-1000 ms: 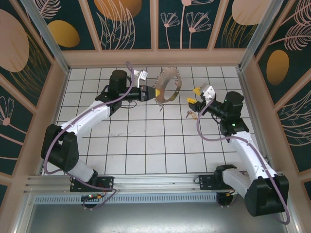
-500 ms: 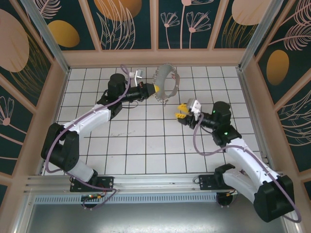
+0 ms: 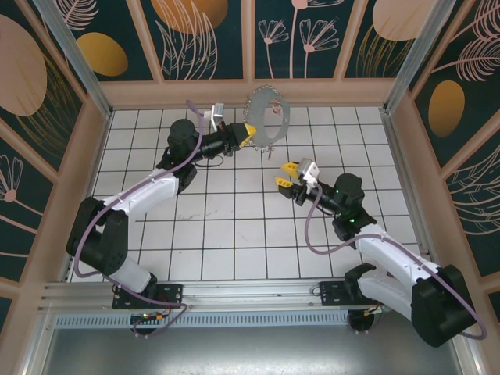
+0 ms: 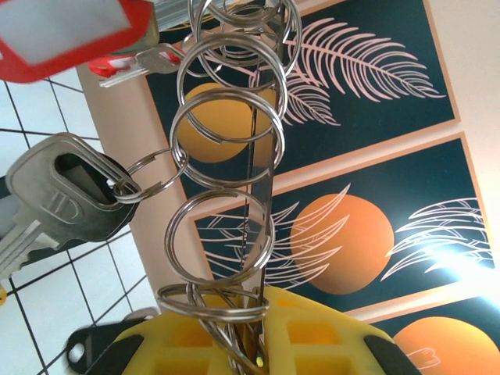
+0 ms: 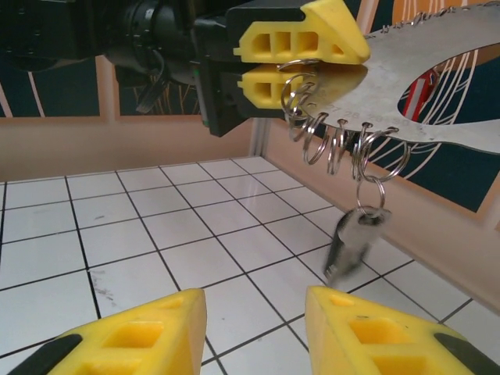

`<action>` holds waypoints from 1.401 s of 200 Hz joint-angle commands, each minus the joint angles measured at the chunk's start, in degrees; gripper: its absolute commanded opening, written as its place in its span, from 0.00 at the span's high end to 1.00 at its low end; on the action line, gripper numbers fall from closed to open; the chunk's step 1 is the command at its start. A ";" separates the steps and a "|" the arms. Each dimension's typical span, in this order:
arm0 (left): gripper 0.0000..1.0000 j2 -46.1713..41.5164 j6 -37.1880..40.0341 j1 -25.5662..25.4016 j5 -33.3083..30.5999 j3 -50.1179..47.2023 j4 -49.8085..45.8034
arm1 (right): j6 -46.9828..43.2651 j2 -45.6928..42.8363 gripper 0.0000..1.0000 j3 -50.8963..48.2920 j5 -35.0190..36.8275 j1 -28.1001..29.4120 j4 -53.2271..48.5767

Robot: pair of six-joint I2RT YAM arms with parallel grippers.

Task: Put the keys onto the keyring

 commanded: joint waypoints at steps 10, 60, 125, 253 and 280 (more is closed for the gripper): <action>1.00 1.00 -1.63 -0.66 -0.34 0.33 7.14 | -1.80 3.29 0.67 3.96 2.58 2.85 6.02; 1.00 1.48 -2.15 -1.41 -0.20 0.42 8.31 | -0.67 6.53 0.78 5.14 8.55 3.72 11.42; 1.00 1.57 -1.97 -1.74 0.03 0.68 8.57 | -0.27 7.95 0.80 5.79 11.02 3.72 13.03; 1.00 0.95 -1.84 -1.78 -0.71 0.33 8.75 | -2.38 9.18 0.75 5.80 14.67 5.74 12.54; 1.00 0.97 -1.83 -1.78 -0.83 0.53 8.71 | -2.40 9.31 0.74 5.71 14.89 5.74 12.88</action>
